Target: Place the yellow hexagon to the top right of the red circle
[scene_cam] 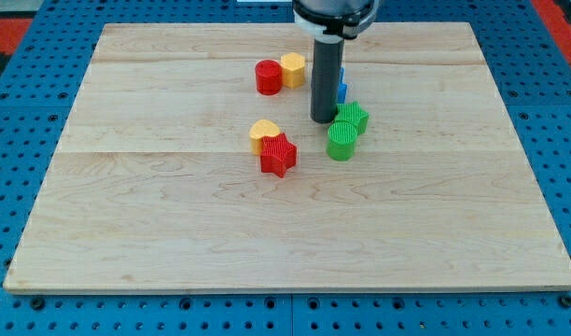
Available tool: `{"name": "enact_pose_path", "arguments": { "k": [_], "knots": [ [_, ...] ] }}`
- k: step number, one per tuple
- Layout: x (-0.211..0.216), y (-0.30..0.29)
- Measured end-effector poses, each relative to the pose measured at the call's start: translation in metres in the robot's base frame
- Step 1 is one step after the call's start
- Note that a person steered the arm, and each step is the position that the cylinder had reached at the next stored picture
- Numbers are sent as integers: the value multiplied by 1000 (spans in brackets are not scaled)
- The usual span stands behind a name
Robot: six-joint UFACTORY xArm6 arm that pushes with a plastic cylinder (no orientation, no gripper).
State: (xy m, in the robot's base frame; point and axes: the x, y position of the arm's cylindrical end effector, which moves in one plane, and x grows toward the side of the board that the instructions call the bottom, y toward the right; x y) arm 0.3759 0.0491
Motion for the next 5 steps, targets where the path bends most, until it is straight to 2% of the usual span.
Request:
{"name": "enact_pose_path", "arguments": {
  "k": [2,5],
  "knots": [
    [-41,24],
    [-59,20]
  ]
}}
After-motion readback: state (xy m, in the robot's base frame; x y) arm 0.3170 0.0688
